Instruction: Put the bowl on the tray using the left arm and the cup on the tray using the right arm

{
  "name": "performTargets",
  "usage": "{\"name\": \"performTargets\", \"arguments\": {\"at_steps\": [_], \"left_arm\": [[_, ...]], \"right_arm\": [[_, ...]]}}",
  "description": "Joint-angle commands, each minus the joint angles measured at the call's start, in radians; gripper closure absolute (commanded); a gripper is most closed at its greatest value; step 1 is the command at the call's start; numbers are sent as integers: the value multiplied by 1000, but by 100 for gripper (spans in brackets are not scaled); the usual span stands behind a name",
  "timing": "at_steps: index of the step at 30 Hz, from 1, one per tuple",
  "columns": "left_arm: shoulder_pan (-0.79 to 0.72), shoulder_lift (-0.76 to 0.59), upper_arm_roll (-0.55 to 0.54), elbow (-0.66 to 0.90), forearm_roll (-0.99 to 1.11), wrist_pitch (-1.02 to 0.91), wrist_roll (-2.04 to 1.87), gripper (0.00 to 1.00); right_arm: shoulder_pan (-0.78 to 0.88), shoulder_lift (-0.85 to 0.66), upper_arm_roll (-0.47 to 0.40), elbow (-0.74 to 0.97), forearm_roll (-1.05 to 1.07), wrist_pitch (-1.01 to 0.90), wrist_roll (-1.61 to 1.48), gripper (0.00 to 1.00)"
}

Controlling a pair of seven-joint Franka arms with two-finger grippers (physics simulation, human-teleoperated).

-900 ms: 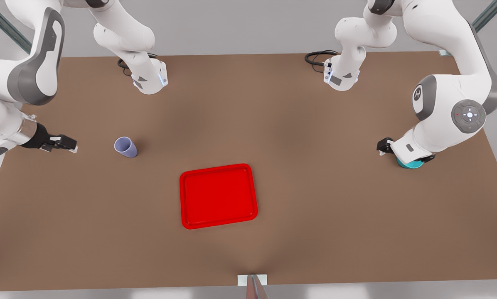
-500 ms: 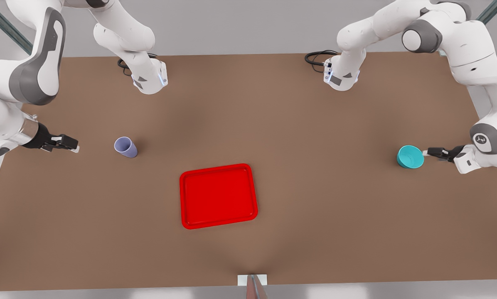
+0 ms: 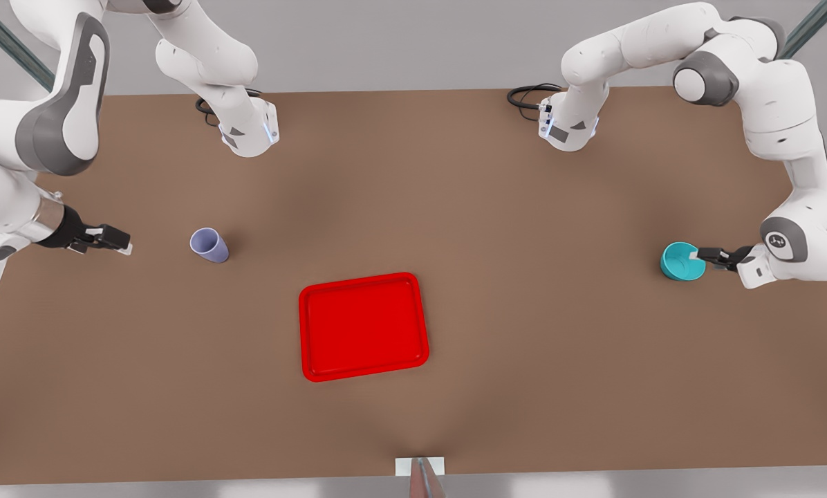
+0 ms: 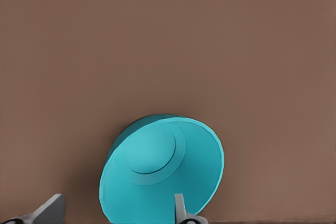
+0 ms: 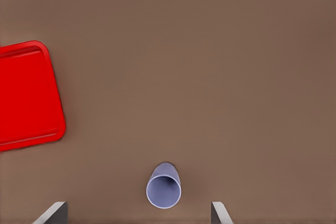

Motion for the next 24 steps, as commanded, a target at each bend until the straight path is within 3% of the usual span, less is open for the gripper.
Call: {"name": "performTargets", "arguments": {"at_steps": [1,5,7,15,18,20,24], "left_arm": [[0,2,0,0,0,1,4,0],[0,17,0,-2,-6,8,21,0],[0,17,0,-2,-6,15,18,43],[0,4,0,-87,-11,120,4,47],[0,5,0,-91,-14,130,3,70],[-2,7,0,-91,-14,128,-5,79],[-3,5,0,-91,-16,130,-11,79]], "right_arm": [[1,0,0,0,0,1,0,0],[1,3,0,-3,0,4,0,0],[1,3,0,-3,0,4,0,0],[2,3,0,-3,0,5,2,0],[1,1,0,-1,0,2,0,0],[1,1,0,0,0,1,0,0],[1,1,0,-1,0,1,0,0]]}}
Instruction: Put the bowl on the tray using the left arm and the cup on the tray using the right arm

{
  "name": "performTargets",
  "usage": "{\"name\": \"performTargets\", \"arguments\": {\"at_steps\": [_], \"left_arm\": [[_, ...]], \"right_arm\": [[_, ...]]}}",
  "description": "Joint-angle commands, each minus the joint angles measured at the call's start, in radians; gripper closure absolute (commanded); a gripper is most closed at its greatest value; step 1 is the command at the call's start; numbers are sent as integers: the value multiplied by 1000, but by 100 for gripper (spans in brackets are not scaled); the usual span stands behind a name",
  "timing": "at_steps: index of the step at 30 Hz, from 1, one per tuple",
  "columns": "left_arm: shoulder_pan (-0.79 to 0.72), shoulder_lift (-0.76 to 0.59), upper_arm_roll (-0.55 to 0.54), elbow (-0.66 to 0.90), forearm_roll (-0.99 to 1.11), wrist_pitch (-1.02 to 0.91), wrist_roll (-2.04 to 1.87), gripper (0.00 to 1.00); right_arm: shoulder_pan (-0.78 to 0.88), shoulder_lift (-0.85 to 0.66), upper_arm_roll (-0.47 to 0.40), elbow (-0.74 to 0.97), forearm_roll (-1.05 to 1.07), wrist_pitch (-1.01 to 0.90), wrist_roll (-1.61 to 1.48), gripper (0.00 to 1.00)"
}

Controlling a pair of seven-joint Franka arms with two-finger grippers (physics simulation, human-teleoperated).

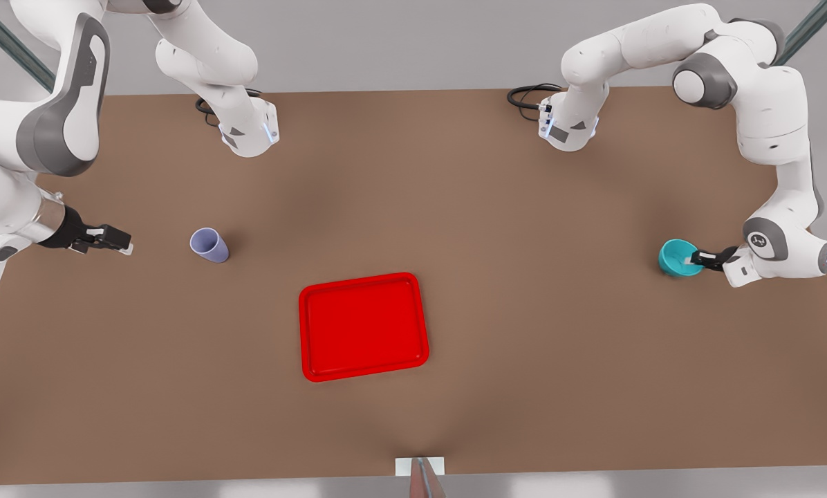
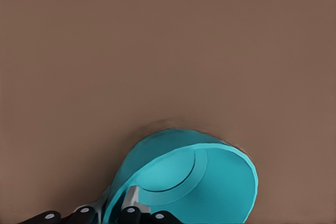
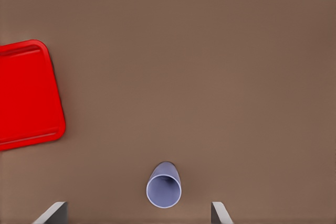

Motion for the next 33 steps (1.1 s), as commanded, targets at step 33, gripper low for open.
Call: {"name": "performTargets", "arguments": {"at_steps": [33], "left_arm": [[-953,320,-321,650,-323,161,-1858,79]], "right_arm": [[0,18,0,-5,0,25,-2,0]]}}
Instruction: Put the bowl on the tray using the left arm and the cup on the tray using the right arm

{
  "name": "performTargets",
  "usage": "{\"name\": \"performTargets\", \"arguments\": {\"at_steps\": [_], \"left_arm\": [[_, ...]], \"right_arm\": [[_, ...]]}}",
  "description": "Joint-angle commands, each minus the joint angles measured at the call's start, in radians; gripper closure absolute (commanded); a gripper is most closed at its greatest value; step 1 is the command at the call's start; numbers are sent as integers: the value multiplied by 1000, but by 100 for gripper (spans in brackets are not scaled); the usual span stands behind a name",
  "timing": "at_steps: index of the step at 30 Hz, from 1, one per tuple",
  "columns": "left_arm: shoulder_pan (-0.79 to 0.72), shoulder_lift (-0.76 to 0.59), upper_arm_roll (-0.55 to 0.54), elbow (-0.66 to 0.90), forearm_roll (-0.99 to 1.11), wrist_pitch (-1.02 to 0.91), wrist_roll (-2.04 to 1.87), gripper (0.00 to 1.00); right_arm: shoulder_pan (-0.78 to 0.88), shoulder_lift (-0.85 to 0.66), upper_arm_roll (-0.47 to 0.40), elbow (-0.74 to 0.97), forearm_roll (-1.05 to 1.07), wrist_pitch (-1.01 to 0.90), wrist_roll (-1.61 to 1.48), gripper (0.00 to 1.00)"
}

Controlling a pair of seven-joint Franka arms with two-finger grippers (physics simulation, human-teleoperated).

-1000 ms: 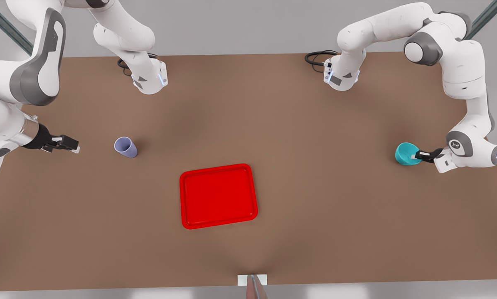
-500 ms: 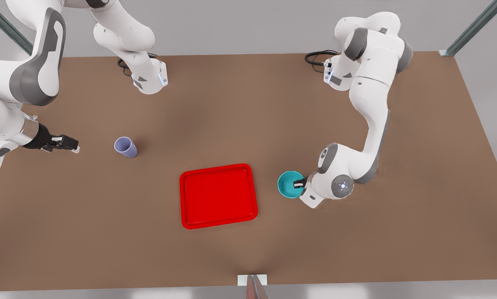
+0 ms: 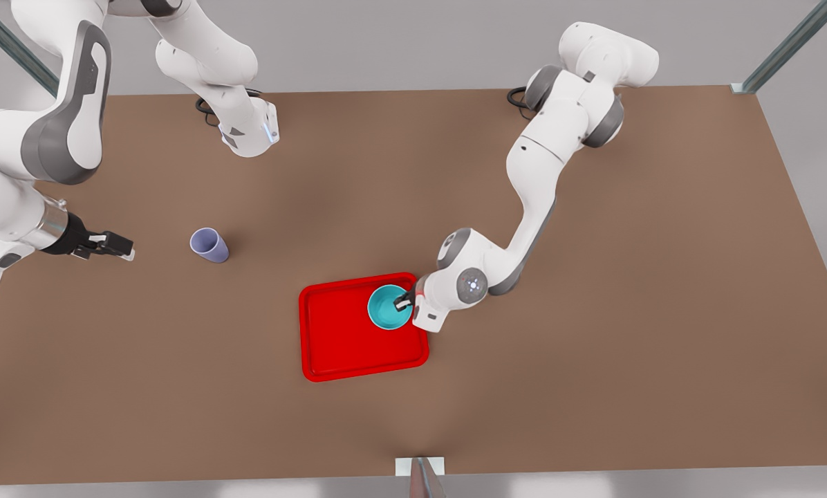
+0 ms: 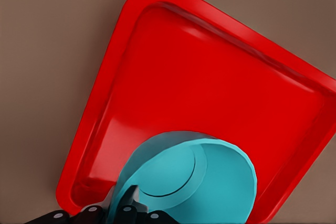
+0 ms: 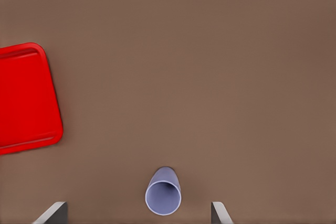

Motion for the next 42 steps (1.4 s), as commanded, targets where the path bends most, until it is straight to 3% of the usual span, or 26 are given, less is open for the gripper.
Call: {"name": "performTargets", "arguments": {"at_steps": [1,2,5,6,7,8,12,13,14,15,18,19,20,21,29,42], "left_arm": [[1,0,0,0,-94,3,12,42],[1,5,0,0,-94,3,21,28],[2,19,0,-2,-94,35,39,26],[2,19,0,-2,-94,36,42,20],[2,19,0,-2,-94,35,53,6],[7,19,0,-2,-94,35,67,0],[73,-133,23,0,137,-220,108,0],[84,-210,47,0,182,-290,102,0],[99,-306,145,1,208,-443,113,0],[168,-426,204,1,217,-654,396,0],[173,-524,276,-2,358,-889,720,0],[194,-572,273,-44,363,-902,733,0],[228,-729,261,-267,354,-775,762,0],[231,-799,258,-364,361,-734,769,0],[231,-803,282,-358,352,-807,780,0],[232,-885,354,-370,361,-723,895,0]], "right_arm": [[1,0,0,0,0,0,0,0],[1,0,0,-2,0,2,0,0],[1,1,0,-5,0,9,0,0],[1,5,0,-5,0,17,0,0],[2,6,0,-5,0,17,0,0],[2,6,0,-5,0,17,0,0],[10,8,3,-55,0,74,3,0],[13,6,6,-84,2,89,3,0],[16,5,14,-112,2,95,3,0],[16,-6,41,-164,2,109,3,0],[16,-127,57,-443,2,267,3,0],[16,-138,58,-489,2,308,3,0],[16,-138,58,-503,0,322,3,0],[17,-163,61,-551,0,351,3,0],[-1,-173,64,-675,0,383,3,0],[-55,-88,66,-704,2,370,-12,0]]}}
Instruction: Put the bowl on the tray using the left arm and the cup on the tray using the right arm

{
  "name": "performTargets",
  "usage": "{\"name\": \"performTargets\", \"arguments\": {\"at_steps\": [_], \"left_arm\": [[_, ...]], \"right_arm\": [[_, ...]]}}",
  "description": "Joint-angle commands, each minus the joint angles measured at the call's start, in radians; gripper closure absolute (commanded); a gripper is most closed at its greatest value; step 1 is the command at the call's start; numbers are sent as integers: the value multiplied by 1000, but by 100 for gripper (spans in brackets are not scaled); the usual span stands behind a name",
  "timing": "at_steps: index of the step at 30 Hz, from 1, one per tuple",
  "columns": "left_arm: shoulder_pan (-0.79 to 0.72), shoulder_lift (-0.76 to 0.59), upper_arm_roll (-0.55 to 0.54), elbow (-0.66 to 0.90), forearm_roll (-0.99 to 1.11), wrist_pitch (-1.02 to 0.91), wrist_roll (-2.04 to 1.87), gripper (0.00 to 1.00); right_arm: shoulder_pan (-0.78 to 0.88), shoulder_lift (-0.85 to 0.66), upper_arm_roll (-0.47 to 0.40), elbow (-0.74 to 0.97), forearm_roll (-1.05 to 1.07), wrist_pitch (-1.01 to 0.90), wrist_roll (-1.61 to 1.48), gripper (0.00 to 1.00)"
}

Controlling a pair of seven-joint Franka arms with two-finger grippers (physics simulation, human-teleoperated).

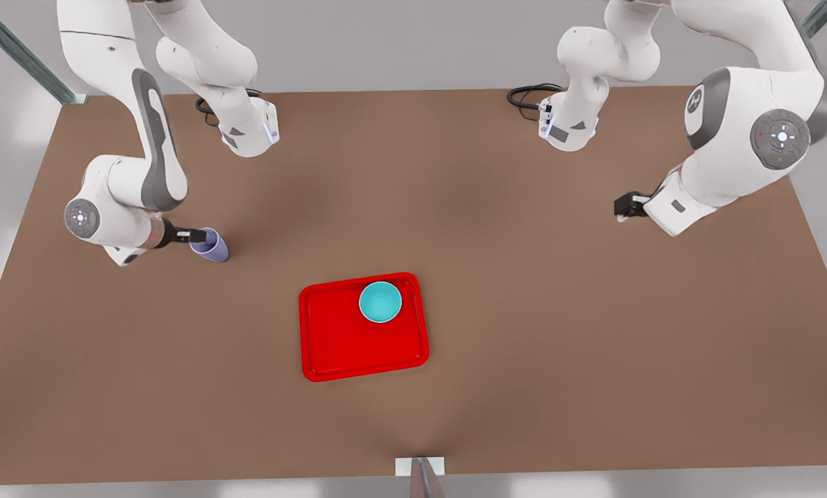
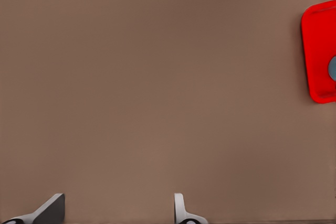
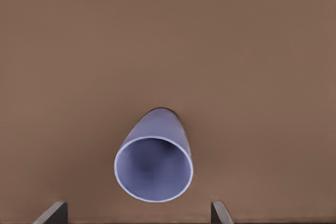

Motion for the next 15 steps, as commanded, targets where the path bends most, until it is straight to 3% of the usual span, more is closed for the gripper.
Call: {"name": "performTargets", "arguments": {"at_steps": [1,15], "left_arm": [[12,0,0,0,1,-1,0,0],[12,6,0,-2,1,1,0,0]], "right_arm": [[27,-1,0,-3,0,2,0,0],[-28,39,-4,-103,-2,129,-86,2]]}}
